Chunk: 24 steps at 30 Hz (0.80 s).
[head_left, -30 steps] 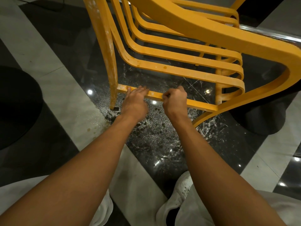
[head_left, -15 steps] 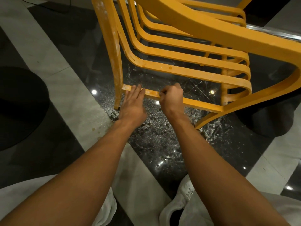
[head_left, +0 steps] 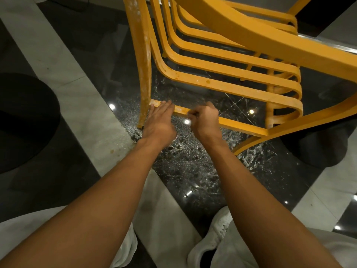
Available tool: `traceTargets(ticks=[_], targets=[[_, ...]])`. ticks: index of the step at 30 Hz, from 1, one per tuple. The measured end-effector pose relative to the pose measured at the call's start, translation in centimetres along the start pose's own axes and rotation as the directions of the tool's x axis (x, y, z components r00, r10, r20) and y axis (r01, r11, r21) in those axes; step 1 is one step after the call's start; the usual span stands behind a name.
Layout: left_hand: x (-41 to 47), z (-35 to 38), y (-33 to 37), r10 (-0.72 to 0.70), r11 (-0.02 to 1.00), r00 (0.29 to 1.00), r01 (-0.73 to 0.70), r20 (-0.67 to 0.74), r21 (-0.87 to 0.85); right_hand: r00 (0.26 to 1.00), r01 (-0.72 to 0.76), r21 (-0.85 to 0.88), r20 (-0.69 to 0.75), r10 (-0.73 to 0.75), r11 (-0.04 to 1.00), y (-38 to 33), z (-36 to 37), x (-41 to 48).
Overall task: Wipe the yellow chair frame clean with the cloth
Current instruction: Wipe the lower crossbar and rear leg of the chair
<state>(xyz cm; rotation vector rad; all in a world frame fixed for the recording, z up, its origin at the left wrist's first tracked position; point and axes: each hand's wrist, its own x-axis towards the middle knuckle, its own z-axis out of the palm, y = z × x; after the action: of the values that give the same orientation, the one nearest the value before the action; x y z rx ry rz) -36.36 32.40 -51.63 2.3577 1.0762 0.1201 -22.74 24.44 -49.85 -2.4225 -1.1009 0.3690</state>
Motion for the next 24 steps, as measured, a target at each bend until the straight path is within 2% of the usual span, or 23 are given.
traceTargets(ticks=[3, 5, 10, 15, 20, 24], targets=[[0.0, -0.1, -0.1, 0.003, 1.0, 1.0, -0.003, -0.003, -0.005, 0.993, -0.08, 0.024, -0.08, 0.082, 0.996, 0.6, -0.4, 0.7], [0.1, -0.2, -0.1, 0.011, 1.0, 1.0, -0.011, 0.009, -0.007, 0.991, -0.078, 0.031, -0.104, 0.081, 0.996, -0.3, 0.2, 1.0], [0.2, -0.4, 0.0, -0.001, 1.0, 1.0, 0.002, 0.015, -0.007, 1.0, 0.006, 0.026, -0.015, -0.006, 1.0, 0.0, 0.6, 0.2], [0.4, -0.3, 0.1, -0.002, 1.0, 1.0, 0.002, 0.002, 0.011, 0.991, -0.079, 0.057, -0.102, 0.084, 0.995, -0.3, 0.2, 1.1], [0.4, -0.6, 0.1, -0.005, 1.0, 1.0, 0.005, 0.024, 0.015, 0.999, 0.037, 0.006, 0.006, -0.037, 0.999, -1.4, 0.8, 0.3], [0.5, -0.7, 0.2, -0.009, 1.0, 1.0, 0.009, 0.011, 0.021, 0.993, -0.09, 0.045, -0.069, 0.093, 0.995, -0.3, 0.1, 1.1]])
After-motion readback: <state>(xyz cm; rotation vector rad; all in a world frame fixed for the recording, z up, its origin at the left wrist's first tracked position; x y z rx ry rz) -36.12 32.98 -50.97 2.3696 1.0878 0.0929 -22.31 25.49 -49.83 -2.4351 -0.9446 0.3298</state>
